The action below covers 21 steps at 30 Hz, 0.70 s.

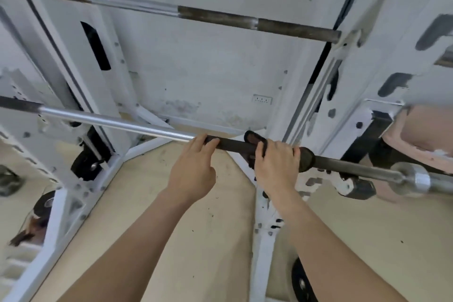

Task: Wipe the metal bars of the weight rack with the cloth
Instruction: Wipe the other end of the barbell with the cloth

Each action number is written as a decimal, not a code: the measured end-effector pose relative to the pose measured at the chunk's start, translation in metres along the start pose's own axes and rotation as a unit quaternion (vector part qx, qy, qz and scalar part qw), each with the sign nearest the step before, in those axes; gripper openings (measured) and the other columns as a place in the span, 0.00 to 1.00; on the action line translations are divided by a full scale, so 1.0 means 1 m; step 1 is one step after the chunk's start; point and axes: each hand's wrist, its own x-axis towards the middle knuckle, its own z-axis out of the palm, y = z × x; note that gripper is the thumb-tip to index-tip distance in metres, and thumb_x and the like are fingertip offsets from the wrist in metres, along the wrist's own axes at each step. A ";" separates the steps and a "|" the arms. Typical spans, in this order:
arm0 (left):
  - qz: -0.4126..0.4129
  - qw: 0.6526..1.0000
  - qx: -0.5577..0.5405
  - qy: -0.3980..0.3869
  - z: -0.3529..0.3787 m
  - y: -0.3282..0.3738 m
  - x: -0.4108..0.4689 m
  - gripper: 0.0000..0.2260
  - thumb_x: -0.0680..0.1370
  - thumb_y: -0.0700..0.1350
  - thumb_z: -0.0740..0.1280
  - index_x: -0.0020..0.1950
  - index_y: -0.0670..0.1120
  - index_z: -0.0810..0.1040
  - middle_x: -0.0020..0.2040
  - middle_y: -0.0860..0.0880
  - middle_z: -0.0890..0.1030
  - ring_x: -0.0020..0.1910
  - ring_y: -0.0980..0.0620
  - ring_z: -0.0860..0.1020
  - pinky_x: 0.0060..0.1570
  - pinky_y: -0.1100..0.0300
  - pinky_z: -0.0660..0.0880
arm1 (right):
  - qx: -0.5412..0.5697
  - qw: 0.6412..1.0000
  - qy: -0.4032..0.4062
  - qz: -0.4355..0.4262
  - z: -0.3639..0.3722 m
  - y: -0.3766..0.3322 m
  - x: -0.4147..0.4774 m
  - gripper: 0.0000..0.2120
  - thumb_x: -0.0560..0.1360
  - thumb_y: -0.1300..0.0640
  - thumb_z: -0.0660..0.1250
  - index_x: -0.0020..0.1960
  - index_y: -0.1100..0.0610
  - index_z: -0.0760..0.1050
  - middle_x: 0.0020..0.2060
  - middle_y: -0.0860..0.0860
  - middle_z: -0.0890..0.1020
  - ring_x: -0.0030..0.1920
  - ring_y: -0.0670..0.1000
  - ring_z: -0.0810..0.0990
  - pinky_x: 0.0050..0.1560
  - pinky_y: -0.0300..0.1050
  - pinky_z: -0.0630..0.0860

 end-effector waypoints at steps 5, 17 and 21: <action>-0.019 0.991 -0.130 0.020 -0.018 -0.033 -0.001 0.24 0.74 0.37 0.62 0.70 0.50 0.71 0.66 0.52 0.74 0.64 0.50 0.72 0.59 0.61 0.68 | -0.002 0.996 -0.041 -0.083 0.016 -0.086 -0.004 0.21 0.82 0.48 0.50 0.51 0.55 0.79 0.48 0.52 0.83 0.53 0.55 0.78 0.67 0.54 0.65; -0.177 0.923 -0.337 0.062 -0.084 -0.166 0.014 0.19 0.71 0.41 0.69 0.58 0.52 0.69 0.47 0.53 0.81 0.48 0.52 0.80 0.46 0.55 0.77 | 0.178 0.919 -0.264 -0.230 0.041 -0.289 0.021 0.19 0.82 0.46 0.47 0.59 0.50 0.74 0.52 0.52 0.82 0.52 0.56 0.79 0.50 0.49 0.71; -0.255 0.858 -0.416 0.164 -0.105 -0.220 0.025 0.14 0.74 0.36 0.67 0.53 0.53 0.75 0.44 0.46 0.83 0.45 0.45 0.82 0.48 0.42 0.79 | 0.241 0.870 -0.346 -0.256 0.051 -0.355 0.032 0.20 0.81 0.42 0.48 0.60 0.49 0.73 0.54 0.51 0.81 0.55 0.55 0.78 0.59 0.53 0.72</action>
